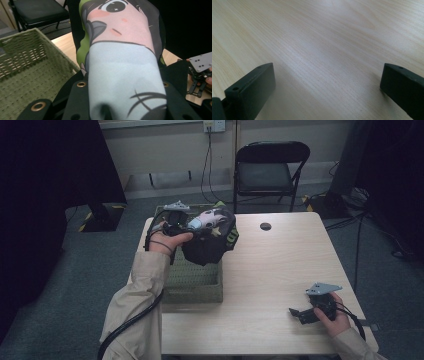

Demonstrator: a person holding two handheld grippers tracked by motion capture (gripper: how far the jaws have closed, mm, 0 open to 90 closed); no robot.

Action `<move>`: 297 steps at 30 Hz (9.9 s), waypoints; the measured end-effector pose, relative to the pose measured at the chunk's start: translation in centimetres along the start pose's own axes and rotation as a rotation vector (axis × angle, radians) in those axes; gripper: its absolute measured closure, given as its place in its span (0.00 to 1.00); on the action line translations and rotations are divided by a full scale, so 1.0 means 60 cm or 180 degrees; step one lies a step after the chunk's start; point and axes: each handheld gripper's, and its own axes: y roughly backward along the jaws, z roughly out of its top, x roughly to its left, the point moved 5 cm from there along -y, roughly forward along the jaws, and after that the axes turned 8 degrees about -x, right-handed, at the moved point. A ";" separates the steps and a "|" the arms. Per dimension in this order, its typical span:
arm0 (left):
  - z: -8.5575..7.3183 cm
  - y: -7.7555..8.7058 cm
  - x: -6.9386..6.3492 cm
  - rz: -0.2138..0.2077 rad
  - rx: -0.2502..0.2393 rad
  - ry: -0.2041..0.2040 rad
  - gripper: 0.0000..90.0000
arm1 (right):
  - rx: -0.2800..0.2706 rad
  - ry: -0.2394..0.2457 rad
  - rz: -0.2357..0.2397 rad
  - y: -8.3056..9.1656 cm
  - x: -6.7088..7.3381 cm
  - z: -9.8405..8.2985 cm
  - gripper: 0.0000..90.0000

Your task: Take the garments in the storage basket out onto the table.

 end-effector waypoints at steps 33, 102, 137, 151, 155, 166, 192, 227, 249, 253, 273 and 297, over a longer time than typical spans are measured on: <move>0.002 -0.096 -0.071 -0.0416 -0.0072 -0.0018 0.72 | -0.0001 0.0000 0.0001 0.000 0.000 0.000 0.00; -0.088 -0.275 -0.165 -0.0307 0.0013 0.0095 0.71 | 0.0002 0.0000 0.0006 0.000 0.000 0.000 0.00; -0.150 -0.324 -0.188 -0.0185 0.0169 0.0122 0.71 | 0.0005 -0.0004 0.0007 0.000 0.000 0.000 0.00; -0.164 -0.348 -0.189 -0.0153 0.0252 0.0067 0.71 | 0.0005 0.0000 0.0006 0.000 0.000 0.000 0.00; -0.167 -0.354 -0.184 -0.0105 0.0261 0.0060 0.71 | 0.0004 -0.0003 0.0007 0.000 0.000 0.000 0.00; -0.189 -0.364 -0.178 -0.0047 0.0300 0.0047 0.69 | 0.0003 0.0002 0.0006 0.000 0.000 0.000 0.00; -0.218 -0.372 -0.167 0.0049 0.0422 0.0066 0.61 | 0.0004 -0.0006 0.0007 0.000 0.000 0.000 0.00; -0.195 -0.316 -0.192 -0.0103 0.0420 0.0092 0.02 | 0.0003 -0.0003 0.0006 0.000 0.000 0.000 0.00; -0.196 -0.273 -0.206 -0.0274 0.0531 -0.0050 0.02 | 0.0004 0.0000 0.0005 0.000 0.000 0.000 0.00; -0.194 -0.269 -0.211 -0.0309 0.0524 -0.0049 0.02 | 0.0004 0.0001 0.0005 0.000 0.000 0.000 0.00; -0.203 -0.245 -0.228 -0.0548 0.0666 -0.0197 0.02 | 0.0004 0.0001 0.0005 0.000 0.000 0.000 0.00; -0.210 -0.224 -0.219 -0.0704 0.0802 -0.0252 0.03 | 0.0004 0.0000 0.0005 0.000 0.000 0.000 0.00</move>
